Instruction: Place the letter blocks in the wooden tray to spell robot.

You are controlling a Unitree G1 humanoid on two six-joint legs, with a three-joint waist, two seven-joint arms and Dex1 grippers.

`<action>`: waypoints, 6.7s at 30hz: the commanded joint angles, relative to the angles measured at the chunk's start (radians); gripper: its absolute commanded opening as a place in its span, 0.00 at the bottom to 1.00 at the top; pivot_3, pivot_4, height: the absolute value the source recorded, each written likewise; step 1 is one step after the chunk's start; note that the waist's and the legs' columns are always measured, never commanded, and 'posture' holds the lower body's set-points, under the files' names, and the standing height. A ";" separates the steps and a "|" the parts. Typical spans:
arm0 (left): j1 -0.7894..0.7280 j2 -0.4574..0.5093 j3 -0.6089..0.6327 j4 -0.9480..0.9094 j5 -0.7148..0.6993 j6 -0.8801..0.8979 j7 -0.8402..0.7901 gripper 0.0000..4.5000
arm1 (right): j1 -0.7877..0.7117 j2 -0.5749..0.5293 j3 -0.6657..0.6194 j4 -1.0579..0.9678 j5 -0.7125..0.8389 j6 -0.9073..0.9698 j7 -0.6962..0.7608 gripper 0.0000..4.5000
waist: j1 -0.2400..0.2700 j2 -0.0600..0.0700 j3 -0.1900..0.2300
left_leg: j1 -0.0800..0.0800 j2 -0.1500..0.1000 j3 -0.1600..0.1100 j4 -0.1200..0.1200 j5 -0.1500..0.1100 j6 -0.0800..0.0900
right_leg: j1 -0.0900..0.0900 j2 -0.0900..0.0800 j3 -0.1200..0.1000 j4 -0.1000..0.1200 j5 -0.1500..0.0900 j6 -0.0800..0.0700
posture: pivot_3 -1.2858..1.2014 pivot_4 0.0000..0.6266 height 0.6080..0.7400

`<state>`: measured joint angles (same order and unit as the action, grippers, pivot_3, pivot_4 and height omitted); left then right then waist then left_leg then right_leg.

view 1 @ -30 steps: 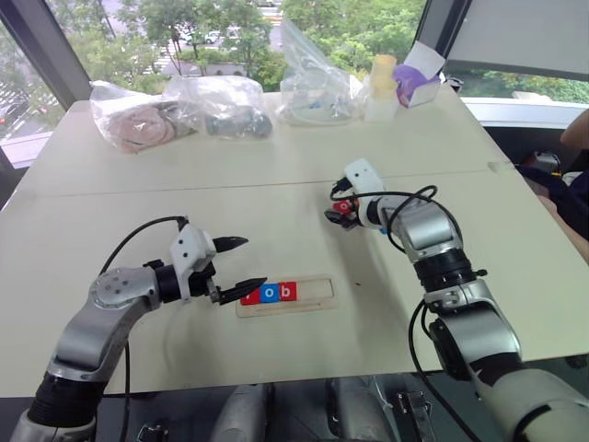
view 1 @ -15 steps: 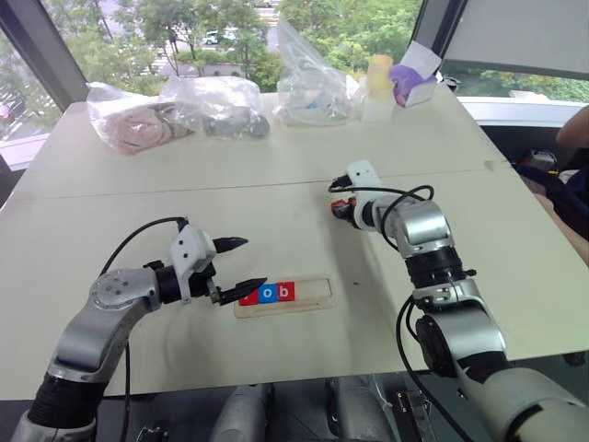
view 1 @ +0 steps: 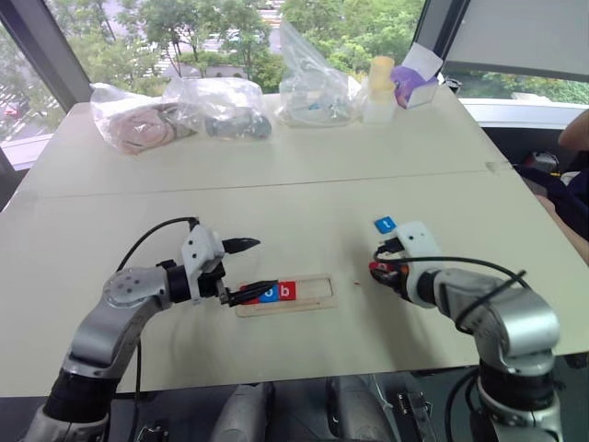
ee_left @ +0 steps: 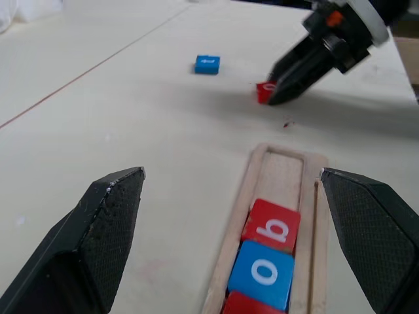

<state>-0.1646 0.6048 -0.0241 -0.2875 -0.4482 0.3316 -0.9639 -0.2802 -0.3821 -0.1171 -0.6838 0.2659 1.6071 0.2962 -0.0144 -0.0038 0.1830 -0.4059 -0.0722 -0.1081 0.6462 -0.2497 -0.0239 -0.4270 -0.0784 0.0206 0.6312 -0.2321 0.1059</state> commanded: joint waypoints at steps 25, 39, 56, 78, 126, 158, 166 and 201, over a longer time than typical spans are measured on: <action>-0.061 -0.012 0.002 0.012 0.011 -0.012 -0.002 1.00 | -0.156 -0.632 0.341 0.639 0.047 -1.191 0.947 0.98 | -0.003 -0.002 0.001 | 0.001 0.000 0.003 0.002 -0.001 0.002 | 0.003 -0.001 -0.001 -0.002 -0.002 0.003 | 0.52 0.24 1.00; -0.038 0.007 0.010 -0.020 0.002 0.003 0.002 1.00 | -0.208 -0.520 0.386 0.860 -0.125 -1.385 0.988 0.68 | 0.003 -0.002 0.001 | 0.001 0.000 0.001 0.002 0.000 0.001 | 0.003 -0.002 0.000 -0.002 -0.001 0.002 | 0.52 0.24 1.00; -0.020 0.028 0.011 -0.026 -0.010 0.008 -0.031 1.00 | -0.245 -0.355 0.452 0.399 -0.031 -1.002 0.906 0.25 | 0.004 -0.001 0.001 | 0.000 0.000 0.000 0.001 -0.001 0.001 | 0.002 -0.003 0.001 -0.001 -0.001 0.002 | 0.52 0.24 1.00; 0.017 0.074 0.008 -0.087 -0.032 0.023 -0.074 1.00 | -0.303 -0.239 0.581 0.463 -0.132 -0.989 0.837 0.25 | 0.003 -0.001 0.001 | 0.000 -0.001 0.000 0.001 0.000 0.001 | 0.001 -0.002 0.000 -0.001 -0.001 0.002 | 0.52 0.24 1.00; -0.020 0.043 0.009 -0.036 -0.030 -0.015 -0.081 1.00 | -0.383 -0.252 0.233 0.745 -0.267 -0.759 0.346 0.99 | 0.002 -0.002 0.001 | -0.001 -0.001 0.001 -0.001 0.000 0.000 | 0.000 -0.003 0.001 -0.001 -0.001 0.002 | 0.52 0.24 1.00; -0.031 0.008 -0.003 -0.003 -0.004 -0.043 -0.071 1.00 | 0.036 0.128 -0.089 0.025 -0.085 0.007 -0.070 0.26 | 0.008 -0.001 -0.002 | 0.000 -0.001 -0.002 -0.001 0.000 0.000 | 0.001 -0.001 -0.001 -0.001 0.000 0.001 | 0.52 0.24 1.00; -0.036 0.011 0.000 0.008 0.000 -0.046 -0.080 1.00 | 0.113 0.193 -0.122 -0.091 0.022 0.007 -0.186 0.50 | 0.000 -0.001 -0.004 | 0.003 0.000 -0.001 0.000 0.000 0.000 | 0.004 0.000 -0.001 0.000 -0.002 -0.003 | 0.52 0.24 1.00; -0.046 0.002 0.010 0.001 0.020 -0.065 -0.029 1.00 | -0.177 -0.573 0.372 0.912 -0.124 -1.428 1.041 0.68 | 0.003 -0.001 -0.002 | 0.002 0.000 0.002 0.001 -0.001 0.001 | 0.005 -0.002 0.000 -0.002 -0.002 0.003 | 0.52 0.24 1.00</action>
<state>-0.2068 0.5979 -0.0332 -0.2524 -0.4234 0.2802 -0.9976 -0.4696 -0.9635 0.2484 0.2233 0.1492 0.1807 1.3150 -0.0114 -0.0049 0.1806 -0.4037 -0.0726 -0.1067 0.6475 -0.2506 -0.0224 -0.4225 -0.0802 0.0210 0.6289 -0.2339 0.1088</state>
